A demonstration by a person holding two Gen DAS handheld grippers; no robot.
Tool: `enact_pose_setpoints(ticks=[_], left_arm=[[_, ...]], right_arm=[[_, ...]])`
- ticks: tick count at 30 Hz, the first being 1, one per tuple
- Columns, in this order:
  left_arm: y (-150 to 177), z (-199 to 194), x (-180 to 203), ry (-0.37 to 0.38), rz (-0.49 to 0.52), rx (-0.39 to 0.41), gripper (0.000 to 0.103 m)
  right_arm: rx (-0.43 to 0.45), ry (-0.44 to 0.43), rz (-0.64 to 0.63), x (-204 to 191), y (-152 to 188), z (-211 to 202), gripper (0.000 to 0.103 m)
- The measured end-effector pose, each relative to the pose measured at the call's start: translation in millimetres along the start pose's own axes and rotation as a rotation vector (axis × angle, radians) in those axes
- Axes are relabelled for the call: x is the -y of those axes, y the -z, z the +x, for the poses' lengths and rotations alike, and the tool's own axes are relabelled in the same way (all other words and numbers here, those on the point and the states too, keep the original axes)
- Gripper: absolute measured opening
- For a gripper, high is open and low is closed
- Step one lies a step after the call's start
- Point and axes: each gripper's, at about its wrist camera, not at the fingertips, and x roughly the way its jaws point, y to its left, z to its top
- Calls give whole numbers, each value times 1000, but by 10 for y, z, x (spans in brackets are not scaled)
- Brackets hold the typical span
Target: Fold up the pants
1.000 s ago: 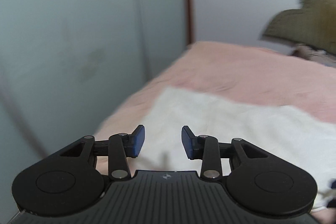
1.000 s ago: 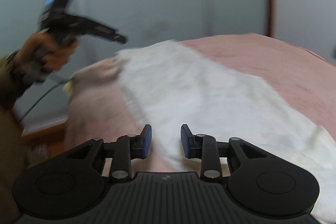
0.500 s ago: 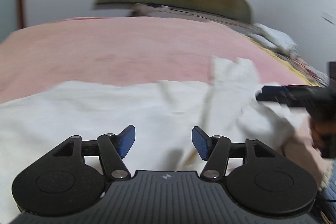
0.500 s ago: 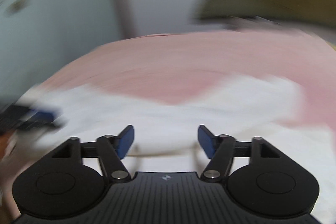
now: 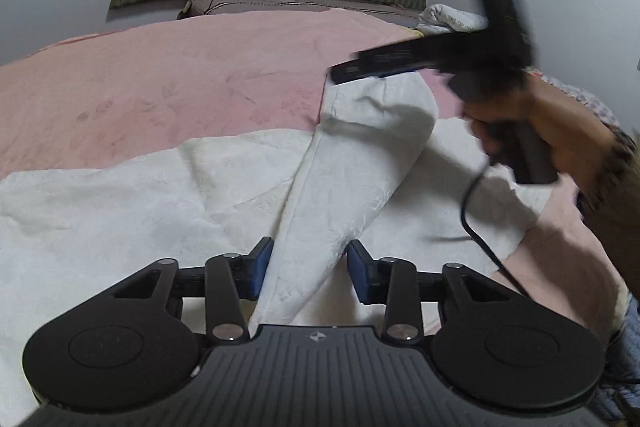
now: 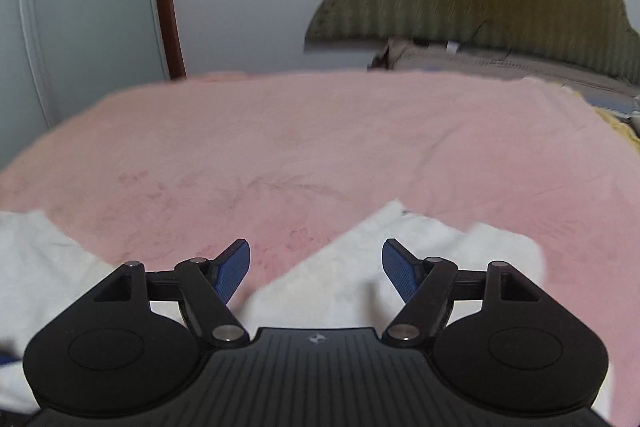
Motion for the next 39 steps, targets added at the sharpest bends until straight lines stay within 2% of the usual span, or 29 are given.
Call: enact_pose_setpoints(ticks=[2,3,4,6,8,9,10,13,18,22,26,29,33,35,37,39], left_arm=[[7,-13,-3,-6,8,4,39],[0,-13,-10,-3,12,8,37],[2,-18,-16,1,15,11,36],[7,-12,-32,6,17,14,36],[17,-15,-38,17,19,19,36],[19,-12,-36,20,23,21,36],[21,-10,-32,22,25,24,36],[18,-20,-21,25,37,30,34],[17,-30,7,15,62,31,25],[29,-25,64,1,103,35,22],[33,27,165,-31,156,46,22],[19,86,231,-49,180,44,22],[26,125,321,-84,227,45,22],[36,136,357,-100,245,44,22],[48,134,394,-114,263,45,22],[60,140,413,-125,277,46,22]], right_arm=[[-95,78,-17,-28,-11,361,73],[-123,115,-24,-23,-10,501,76],[-106,121,-21,10,4,552,79],[-95,121,24,105,17,590,77],[-85,136,34,120,22,554,53],[-76,155,34,114,26,516,36],[-66,155,52,144,41,474,25],[-29,107,167,312,89,310,14],[77,70,319,535,247,-123,9],[155,22,460,746,528,-629,9],[166,-17,582,975,821,-942,9],[148,-72,623,1093,895,-944,10],[137,-123,662,1133,825,-763,14],[124,-142,694,1187,793,-623,25],[102,-154,748,1250,785,-484,62],[113,-197,786,1291,779,-378,69]])
